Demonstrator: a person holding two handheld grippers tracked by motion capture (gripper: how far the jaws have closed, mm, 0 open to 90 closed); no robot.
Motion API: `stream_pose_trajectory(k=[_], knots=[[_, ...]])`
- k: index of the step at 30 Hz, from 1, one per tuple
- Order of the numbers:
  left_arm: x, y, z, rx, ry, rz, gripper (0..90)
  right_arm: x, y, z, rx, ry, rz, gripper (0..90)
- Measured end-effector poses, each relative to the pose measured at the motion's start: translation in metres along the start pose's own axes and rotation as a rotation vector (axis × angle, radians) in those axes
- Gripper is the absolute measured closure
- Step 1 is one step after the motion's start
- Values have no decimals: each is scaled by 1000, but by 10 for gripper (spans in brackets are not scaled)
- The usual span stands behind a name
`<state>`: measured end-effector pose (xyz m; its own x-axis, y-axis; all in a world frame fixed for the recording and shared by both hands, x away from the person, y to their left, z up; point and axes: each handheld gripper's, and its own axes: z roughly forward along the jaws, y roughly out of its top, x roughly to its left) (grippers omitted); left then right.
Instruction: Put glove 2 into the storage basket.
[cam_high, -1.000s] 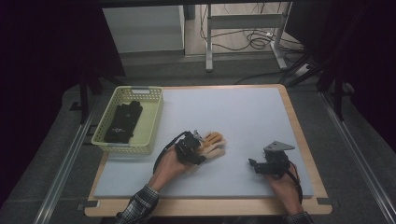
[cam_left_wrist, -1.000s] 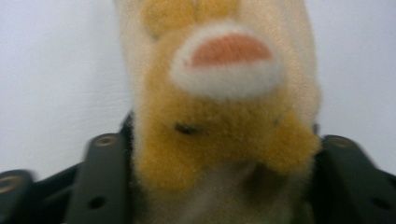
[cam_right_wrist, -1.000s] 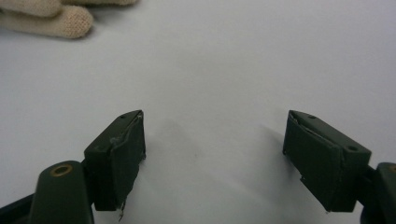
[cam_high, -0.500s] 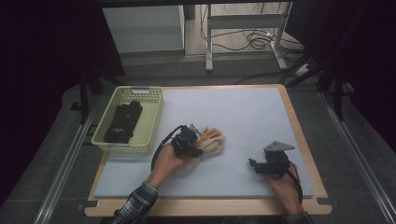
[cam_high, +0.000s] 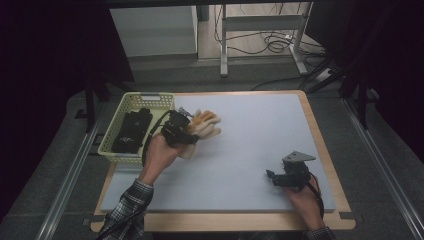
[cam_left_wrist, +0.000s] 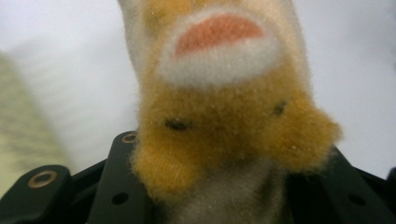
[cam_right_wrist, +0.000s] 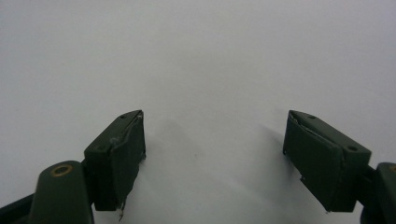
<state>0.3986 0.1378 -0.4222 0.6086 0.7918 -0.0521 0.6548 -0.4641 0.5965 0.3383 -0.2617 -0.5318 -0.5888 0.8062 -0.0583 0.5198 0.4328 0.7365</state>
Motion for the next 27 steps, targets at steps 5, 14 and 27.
stream_pose_trajectory(k=[5,14,27], knots=[[34,0,-24,-23,63,-78,558,0,0,0,-2,0,1,207],[98,-14,-54,-54,167,-238,551,0,0,0,-2,0,2,207],[151,-45,-19,28,253,-350,532,0,0,0,-2,1,2,207]])
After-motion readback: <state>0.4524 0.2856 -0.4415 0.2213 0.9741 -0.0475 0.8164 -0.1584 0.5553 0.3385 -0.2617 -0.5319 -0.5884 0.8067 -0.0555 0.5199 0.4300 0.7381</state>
